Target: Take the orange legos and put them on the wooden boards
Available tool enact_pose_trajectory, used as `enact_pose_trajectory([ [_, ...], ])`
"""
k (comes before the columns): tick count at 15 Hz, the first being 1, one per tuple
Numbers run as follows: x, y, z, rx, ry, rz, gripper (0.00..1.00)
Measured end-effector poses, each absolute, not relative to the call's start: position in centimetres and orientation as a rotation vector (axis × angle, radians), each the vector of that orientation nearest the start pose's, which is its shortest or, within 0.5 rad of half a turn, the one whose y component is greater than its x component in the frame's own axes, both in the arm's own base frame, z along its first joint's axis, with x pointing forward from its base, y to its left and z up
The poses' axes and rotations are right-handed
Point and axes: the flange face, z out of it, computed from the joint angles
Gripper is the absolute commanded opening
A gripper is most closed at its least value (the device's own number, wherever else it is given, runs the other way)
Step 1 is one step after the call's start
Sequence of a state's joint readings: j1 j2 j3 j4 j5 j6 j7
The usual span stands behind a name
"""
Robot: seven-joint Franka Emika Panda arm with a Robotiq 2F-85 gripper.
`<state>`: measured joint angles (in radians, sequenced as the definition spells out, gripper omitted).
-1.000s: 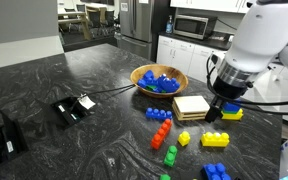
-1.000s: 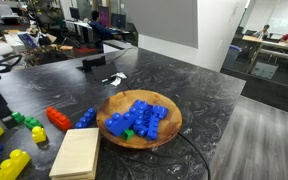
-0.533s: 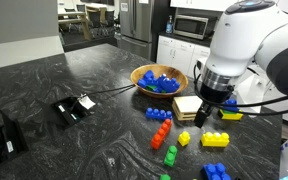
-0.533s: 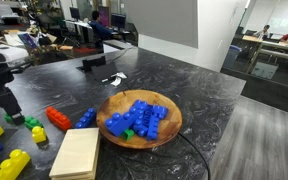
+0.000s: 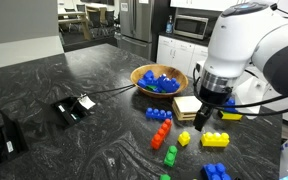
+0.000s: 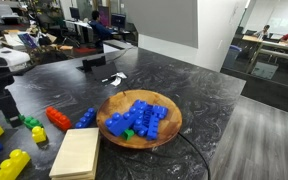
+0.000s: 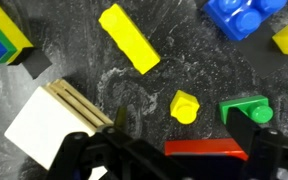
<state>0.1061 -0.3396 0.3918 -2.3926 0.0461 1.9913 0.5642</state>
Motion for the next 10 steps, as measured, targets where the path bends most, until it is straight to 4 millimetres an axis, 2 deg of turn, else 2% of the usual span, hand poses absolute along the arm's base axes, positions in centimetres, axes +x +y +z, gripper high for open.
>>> enact_pose_trajectory([
  [2, 38.5, 22.5, 41.8, -3.16, 0.239, 0.132, 1.0],
  [5, 40.7, 24.3, 40.5, -3.016, 0.411, 0.145, 1.0],
  [10, 44.2, 24.6, 39.1, -2.838, 0.775, 0.04, 1.0],
])
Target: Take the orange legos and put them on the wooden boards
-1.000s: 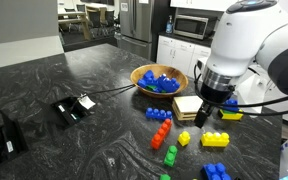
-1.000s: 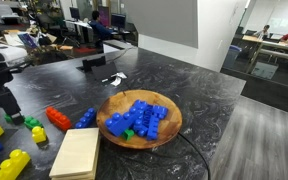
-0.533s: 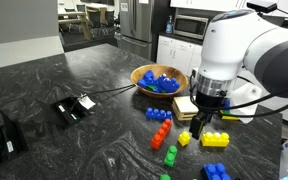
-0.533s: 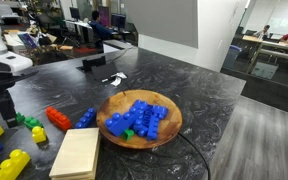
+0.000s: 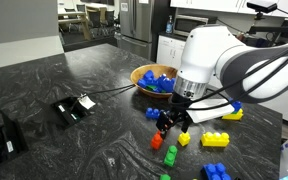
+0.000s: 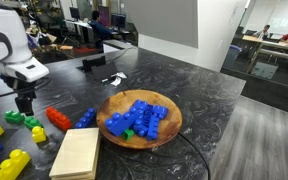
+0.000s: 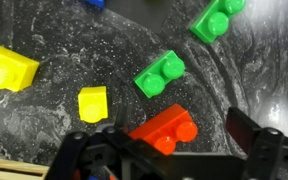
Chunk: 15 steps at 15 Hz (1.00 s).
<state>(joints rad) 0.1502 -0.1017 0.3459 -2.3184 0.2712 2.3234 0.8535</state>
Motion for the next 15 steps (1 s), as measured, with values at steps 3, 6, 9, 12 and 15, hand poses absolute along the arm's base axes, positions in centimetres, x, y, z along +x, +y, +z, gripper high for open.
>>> enact_pose_trajectory([
  [3, 44.6, 24.9, 38.2, -2.791, 0.935, 0.033, 1.0],
  [6, 44.6, 25.0, 38.2, -2.783, 0.956, 0.034, 1.0],
  [9, 44.7, 24.8, 38.1, -2.774, 0.984, 0.038, 1.0],
  [12, 45.8, 23.7, 37.6, -2.699, 1.127, 0.024, 1.0],
  [15, 47.2, 22.8, 36.5, -2.579, 1.3, -0.001, 1.0],
])
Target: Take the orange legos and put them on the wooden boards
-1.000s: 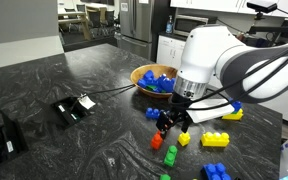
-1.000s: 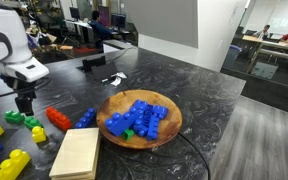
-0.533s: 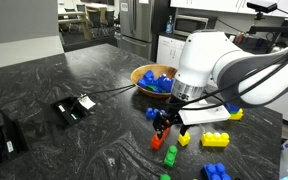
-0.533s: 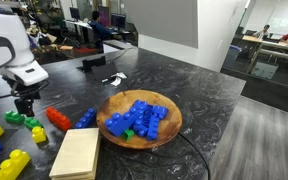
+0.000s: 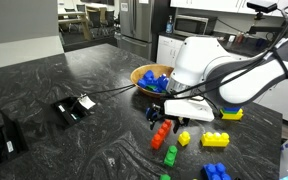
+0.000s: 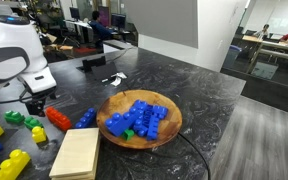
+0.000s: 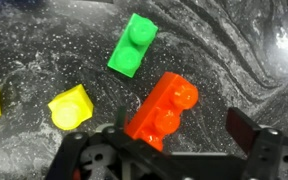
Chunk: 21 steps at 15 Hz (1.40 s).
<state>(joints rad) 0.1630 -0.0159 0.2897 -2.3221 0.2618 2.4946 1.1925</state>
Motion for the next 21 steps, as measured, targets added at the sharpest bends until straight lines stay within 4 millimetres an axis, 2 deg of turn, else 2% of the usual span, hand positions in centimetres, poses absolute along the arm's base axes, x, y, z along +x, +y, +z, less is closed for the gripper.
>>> enact_pose_trajectory([
  [3, 47.9, 22.0, 35.3, -2.449, 1.484, -0.031, 1.0],
  [7, 47.5, 20.7, 34.2, -2.376, 1.695, -0.09, 1.0],
  [12, 47.2, 20.8, 33.7, -2.34, 1.781, -0.1, 1.0],
  [13, 47.2, 21.0, 33.6, -2.338, 1.787, -0.1, 0.93],
  [14, 47.1, 21.1, 33.6, -2.34, 1.793, -0.108, 0.72],
  [21, 46.7, 21.8, 33.3, -2.352, 1.801, -0.131, 0.24],
])
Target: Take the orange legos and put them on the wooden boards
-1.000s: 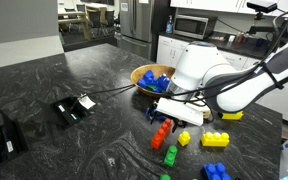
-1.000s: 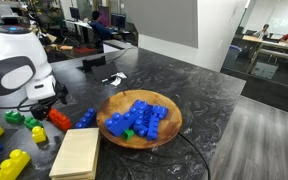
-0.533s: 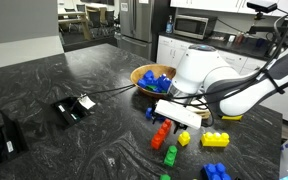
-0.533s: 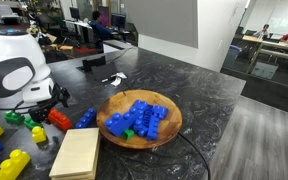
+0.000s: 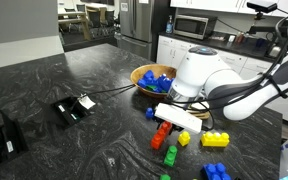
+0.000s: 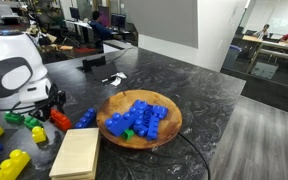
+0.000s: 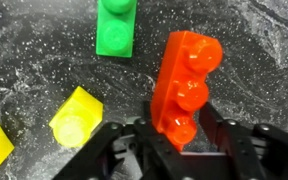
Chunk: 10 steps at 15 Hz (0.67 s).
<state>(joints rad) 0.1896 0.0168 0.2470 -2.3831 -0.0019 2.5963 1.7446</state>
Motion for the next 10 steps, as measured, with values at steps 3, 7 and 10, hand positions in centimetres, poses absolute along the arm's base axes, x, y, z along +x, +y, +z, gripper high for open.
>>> enact_pose_trajectory([
  [3, 46.6, 22.0, 33.3, -2.354, 1.796, -0.132, 0.1],
  [7, 46.5, 22.3, 33.6, -2.356, 1.784, -0.138, 0.1],
  [10, 46.2, 22.8, 34.9, -2.35, 1.755, -0.161, 0.1],
])
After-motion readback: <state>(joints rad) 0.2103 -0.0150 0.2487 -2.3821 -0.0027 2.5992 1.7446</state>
